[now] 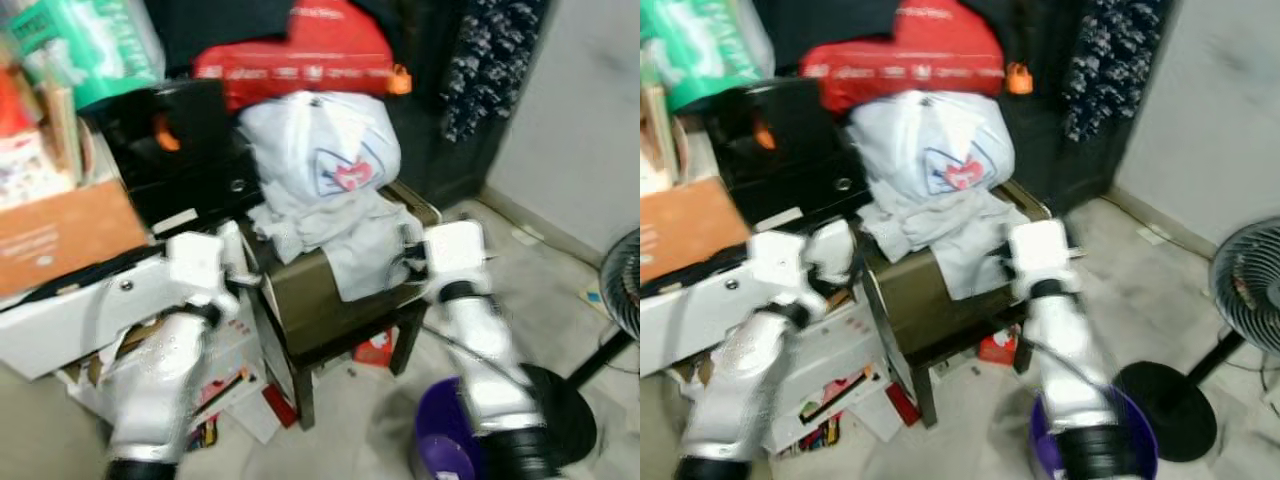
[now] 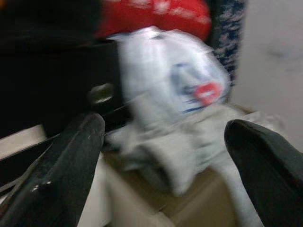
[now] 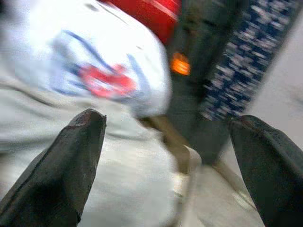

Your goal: Clean up the room

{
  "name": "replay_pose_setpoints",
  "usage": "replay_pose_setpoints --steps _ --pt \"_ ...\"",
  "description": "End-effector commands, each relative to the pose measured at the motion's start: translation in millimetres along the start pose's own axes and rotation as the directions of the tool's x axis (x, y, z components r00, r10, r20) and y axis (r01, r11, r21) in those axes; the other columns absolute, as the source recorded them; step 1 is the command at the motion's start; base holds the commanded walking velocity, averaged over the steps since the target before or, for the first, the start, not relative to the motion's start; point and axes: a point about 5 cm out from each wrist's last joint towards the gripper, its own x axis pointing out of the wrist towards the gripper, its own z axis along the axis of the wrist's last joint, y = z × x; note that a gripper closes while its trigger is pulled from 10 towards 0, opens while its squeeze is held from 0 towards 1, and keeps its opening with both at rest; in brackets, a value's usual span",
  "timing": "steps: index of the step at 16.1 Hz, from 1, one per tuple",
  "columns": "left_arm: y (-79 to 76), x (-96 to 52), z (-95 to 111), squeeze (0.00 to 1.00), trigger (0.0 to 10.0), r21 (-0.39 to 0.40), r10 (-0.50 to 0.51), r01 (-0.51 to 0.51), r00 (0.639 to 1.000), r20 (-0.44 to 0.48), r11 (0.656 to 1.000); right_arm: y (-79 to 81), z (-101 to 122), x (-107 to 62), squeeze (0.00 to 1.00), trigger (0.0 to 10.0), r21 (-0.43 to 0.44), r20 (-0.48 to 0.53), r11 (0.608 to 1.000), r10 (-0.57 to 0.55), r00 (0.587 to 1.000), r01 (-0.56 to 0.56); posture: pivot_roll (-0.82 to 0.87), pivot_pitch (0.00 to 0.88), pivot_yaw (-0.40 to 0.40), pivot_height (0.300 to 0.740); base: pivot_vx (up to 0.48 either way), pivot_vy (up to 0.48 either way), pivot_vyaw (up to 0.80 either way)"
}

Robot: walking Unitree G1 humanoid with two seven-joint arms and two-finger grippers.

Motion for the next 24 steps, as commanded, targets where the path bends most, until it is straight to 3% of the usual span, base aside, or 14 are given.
replay_pose_setpoints --steps 1,9,24 --pt "-3.2 0.9 1.6 0.00 10.0 0.006 -0.008 0.008 1.000 0.005 1.000 -5.4 -1.6 0.2 0.00 10.0 -0.010 -0.005 1.000 -0.015 1.000 0.015 -0.08 0.000 0.029 0.740 0.000 0.000 0.80" --pt "5.0 0.9 4.1 0.00 10.0 0.042 0.080 -0.080 0.997 0.014 0.996 -3.9 -1.8 0.0 0.00 10.0 -0.002 -0.002 1.000 -0.011 1.000 0.011 -0.08 0.000 0.033 0.740 0.000 0.000 0.72" --pt "4.8 2.6 5.8 0.00 10.0 0.041 0.115 -0.116 0.993 0.016 0.992 -5.8 -1.6 -0.6 0.00 10.0 -0.006 -0.008 1.000 -0.017 1.000 0.017 -0.08 0.000 0.033 0.740 0.000 0.000 0.52"
